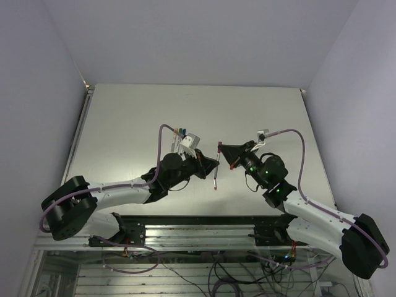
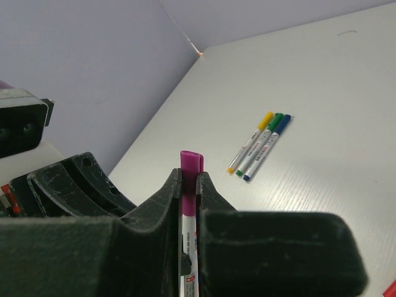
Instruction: Insert the pens into the pen caps
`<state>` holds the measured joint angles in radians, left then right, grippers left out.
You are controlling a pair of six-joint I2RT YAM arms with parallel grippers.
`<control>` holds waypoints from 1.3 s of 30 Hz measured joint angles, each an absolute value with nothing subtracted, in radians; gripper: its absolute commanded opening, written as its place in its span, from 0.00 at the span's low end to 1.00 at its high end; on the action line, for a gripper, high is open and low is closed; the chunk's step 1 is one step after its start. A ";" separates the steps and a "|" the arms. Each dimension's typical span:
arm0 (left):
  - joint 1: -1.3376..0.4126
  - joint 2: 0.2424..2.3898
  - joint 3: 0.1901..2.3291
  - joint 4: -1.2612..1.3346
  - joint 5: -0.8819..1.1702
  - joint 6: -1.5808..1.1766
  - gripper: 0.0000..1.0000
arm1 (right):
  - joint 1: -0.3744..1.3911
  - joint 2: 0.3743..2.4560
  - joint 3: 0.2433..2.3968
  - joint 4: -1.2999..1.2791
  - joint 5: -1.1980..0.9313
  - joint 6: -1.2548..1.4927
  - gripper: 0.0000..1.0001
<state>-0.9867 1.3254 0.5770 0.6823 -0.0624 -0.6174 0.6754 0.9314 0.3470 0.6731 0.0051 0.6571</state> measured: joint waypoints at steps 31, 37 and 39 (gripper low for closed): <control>-0.873 1.339 0.641 0.553 0.065 -0.613 0.07 | 0.830 1.017 0.473 0.529 0.287 0.560 0.06; -0.822 1.334 0.675 0.577 -0.006 -0.605 0.07 | 0.867 1.022 0.544 0.366 0.326 0.513 0.34; -0.821 1.333 0.675 0.565 -0.024 -0.601 0.07 | 0.871 1.019 0.583 0.331 0.366 0.486 0.41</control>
